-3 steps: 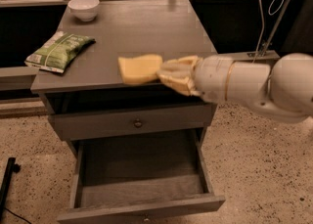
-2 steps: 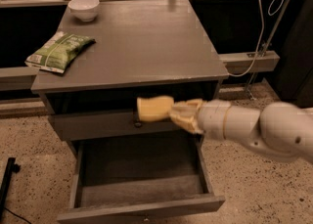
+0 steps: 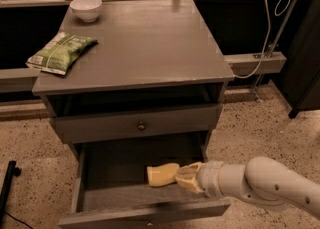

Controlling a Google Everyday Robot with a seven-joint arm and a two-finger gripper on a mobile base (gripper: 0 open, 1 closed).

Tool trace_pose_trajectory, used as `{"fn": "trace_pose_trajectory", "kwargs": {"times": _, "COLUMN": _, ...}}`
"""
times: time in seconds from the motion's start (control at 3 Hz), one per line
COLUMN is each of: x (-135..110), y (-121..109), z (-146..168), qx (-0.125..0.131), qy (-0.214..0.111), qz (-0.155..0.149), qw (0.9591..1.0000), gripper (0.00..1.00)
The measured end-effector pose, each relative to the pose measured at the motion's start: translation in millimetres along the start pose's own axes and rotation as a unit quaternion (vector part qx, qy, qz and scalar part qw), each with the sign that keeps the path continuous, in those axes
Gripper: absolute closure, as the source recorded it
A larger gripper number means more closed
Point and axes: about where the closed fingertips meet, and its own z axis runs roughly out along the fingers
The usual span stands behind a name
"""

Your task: Place sponge into middle drawer

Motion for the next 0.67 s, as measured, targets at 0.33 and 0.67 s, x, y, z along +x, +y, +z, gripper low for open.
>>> {"fn": "trace_pose_trajectory", "kwargs": {"times": 0.33, "x": 49, "y": 6, "z": 32, "qx": -0.009, "qy": 0.034, "qz": 0.020, "qw": 0.9992, "gripper": 0.73}}
{"fn": "trace_pose_trajectory", "kwargs": {"times": 0.67, "x": 60, "y": -24, "z": 60, "qx": -0.003, "qy": 0.041, "qz": 0.023, "qw": 0.9989, "gripper": 0.50}}
